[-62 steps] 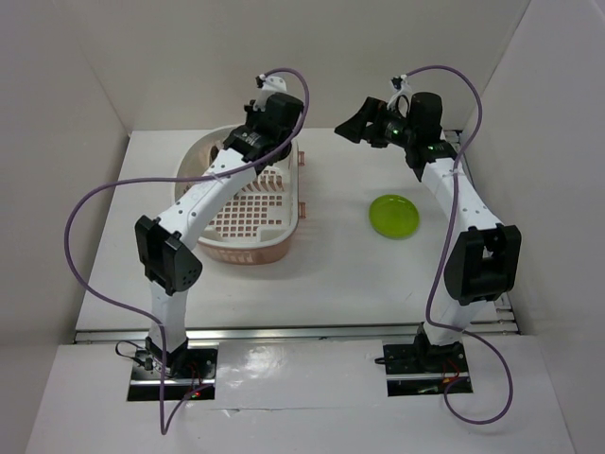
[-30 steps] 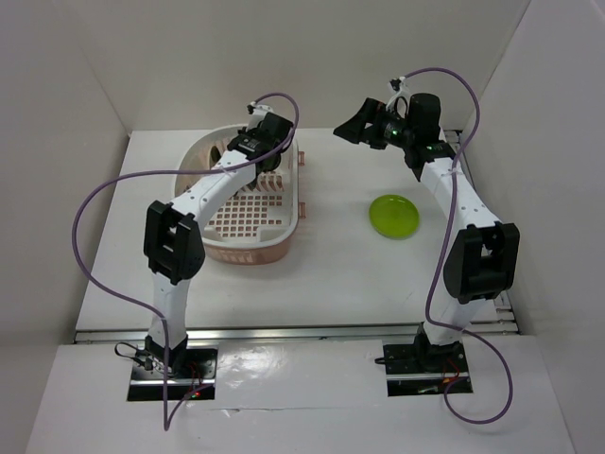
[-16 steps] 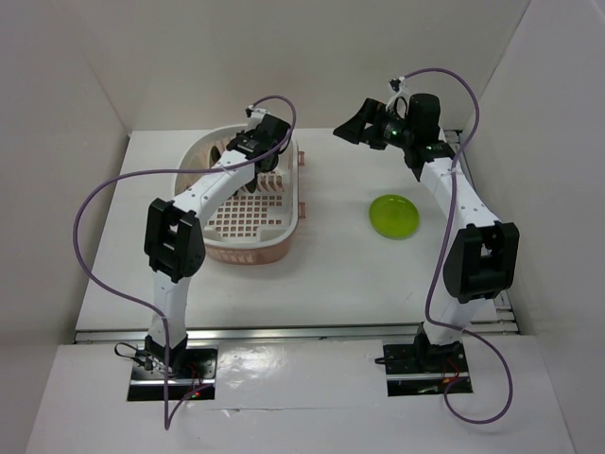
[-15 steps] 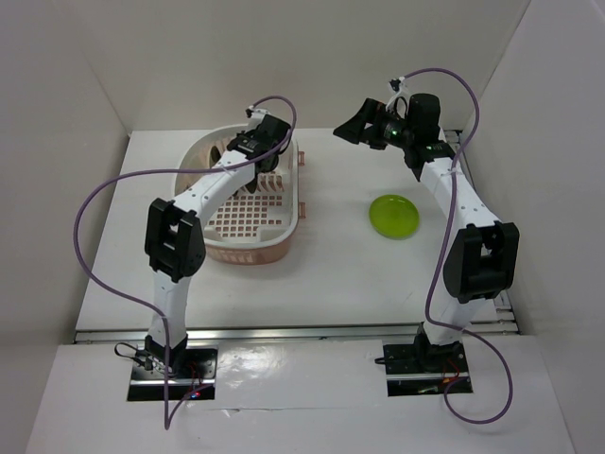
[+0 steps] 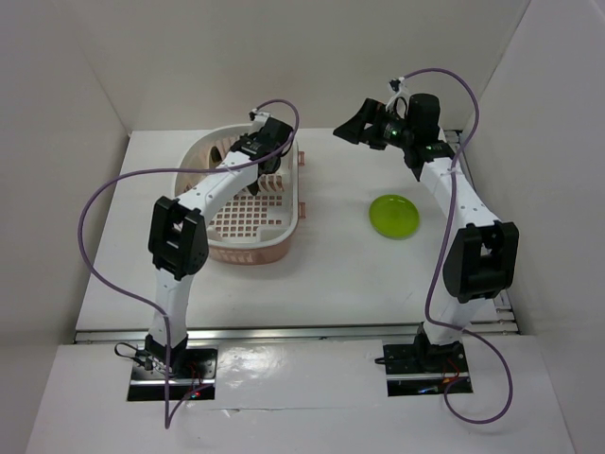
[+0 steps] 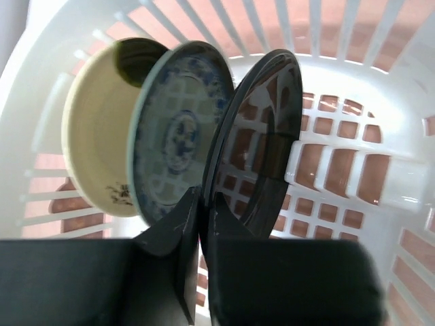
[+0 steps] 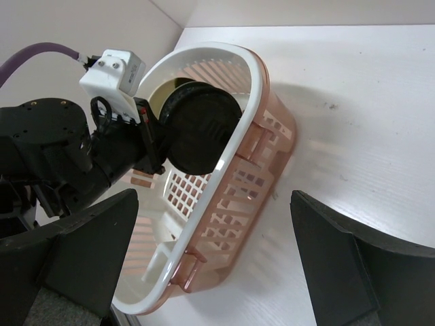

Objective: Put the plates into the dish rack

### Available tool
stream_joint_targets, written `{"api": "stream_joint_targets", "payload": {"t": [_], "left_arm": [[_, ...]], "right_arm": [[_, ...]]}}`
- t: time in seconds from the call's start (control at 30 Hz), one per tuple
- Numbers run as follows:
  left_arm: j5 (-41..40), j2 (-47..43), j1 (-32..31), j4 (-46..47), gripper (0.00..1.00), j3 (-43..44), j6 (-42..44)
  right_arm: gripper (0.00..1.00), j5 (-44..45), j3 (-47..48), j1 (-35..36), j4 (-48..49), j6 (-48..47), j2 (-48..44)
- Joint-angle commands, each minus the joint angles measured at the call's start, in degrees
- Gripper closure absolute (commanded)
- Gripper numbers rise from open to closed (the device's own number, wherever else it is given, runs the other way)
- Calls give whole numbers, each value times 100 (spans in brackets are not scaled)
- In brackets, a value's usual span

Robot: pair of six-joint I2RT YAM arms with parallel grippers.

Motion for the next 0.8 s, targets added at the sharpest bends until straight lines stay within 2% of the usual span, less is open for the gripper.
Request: {"api": "stream_joint_targets", "payload": {"t": [0.0, 0.1, 0.13, 0.27, 0.3, 0.37, 0.5, 0.63, 0.73, 0.77], "left_arm": [[198, 158, 2, 101, 83, 236, -85], [199, 210, 2, 101, 77, 236, -85], [251, 210, 2, 101, 72, 236, -85], [252, 210, 2, 49, 66, 350, -85], [252, 210, 2, 49, 63, 351, -85], [304, 210, 2, 49, 52, 420, -138], [304, 87, 2, 49, 43, 535, -138], [304, -105, 2, 49, 35, 588, -138], [357, -290, 2, 49, 33, 640, -86], [357, -291, 2, 49, 26, 693, -85]], "right_arm": [[0, -45, 118, 31, 39, -35, 110], [0, -45, 118, 31, 39, -35, 110], [0, -45, 118, 31, 39, -35, 110], [0, -45, 118, 31, 39, -35, 162], [0, -45, 118, 31, 39, -35, 163], [0, -45, 118, 31, 39, -35, 163], [0, -45, 118, 31, 39, -35, 215], [0, -45, 118, 31, 39, -35, 268], [0, -45, 118, 31, 39, -88, 268], [0, 33, 170, 31, -48, -140, 268]]}}
